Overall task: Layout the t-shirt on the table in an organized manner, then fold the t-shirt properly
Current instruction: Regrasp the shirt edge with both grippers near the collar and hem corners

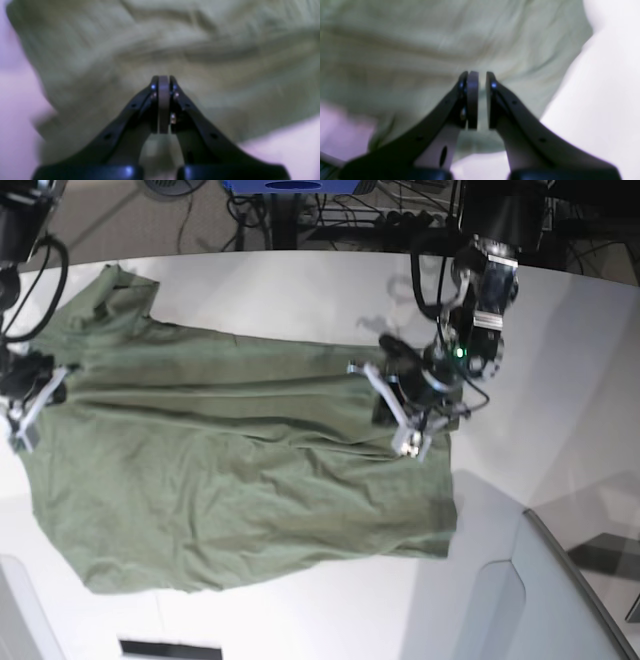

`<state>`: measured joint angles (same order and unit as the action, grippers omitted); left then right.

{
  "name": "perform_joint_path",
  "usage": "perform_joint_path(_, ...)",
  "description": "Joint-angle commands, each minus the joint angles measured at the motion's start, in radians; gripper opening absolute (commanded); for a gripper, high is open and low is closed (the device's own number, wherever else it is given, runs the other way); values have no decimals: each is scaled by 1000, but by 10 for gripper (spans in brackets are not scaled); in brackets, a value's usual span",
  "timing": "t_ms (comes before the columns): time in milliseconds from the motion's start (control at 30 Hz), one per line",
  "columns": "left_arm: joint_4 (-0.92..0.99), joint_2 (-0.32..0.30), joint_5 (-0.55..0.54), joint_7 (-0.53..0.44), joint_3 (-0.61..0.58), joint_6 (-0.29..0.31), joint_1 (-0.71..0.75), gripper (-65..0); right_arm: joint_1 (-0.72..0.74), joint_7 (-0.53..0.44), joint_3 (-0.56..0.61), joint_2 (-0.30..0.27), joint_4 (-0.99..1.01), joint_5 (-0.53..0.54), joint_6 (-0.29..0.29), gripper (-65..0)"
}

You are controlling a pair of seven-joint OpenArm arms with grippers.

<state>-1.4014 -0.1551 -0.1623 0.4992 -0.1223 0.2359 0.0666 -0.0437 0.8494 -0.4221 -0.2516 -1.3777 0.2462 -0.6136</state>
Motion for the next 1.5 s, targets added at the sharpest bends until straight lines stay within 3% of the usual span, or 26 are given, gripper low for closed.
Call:
perform_joint_path(0, -25, -4, -6, -18, 3, 1, 3, -650, -2, -17, -5, -4, -21, 8, -1, -591)
perform_joint_path(133, 1, -4, -6, -24, 3, 1, 54, -650, -31, -22, -5, 39, 11, 8, -1, -591)
perform_joint_path(267, 92, -5, -6, -119, 3, 1, 65, -650, -31, -77, -5, 42, 103, 6, -1, -591)
perform_joint_path(533, 50, -39, -6, -126, 3, 1, 157, -650, -68, -80, -11, -19, 130, 5, 7, -591)
perform_joint_path(700, -42, -65, -15, -126, 5, 1, 194, -650, -69, -75, -13, -27, 99, 5, 7, -591)
perform_joint_path(933, -160, -59, -6, -126, 62, 1, 206, -650, -92, 9, -5, 38, -96, 5, 5, -591)
perform_joint_path(1167, 0, -65, -6, -129, 82, 1, 167, -650, -103, 34, 55, 107, -95, 5, -1, -591)
perform_joint_path(1467, 26, -82, -6, -127, 83, 1, 213, -650, -123, 32, 36, 76, 24, 5, 5, -591)
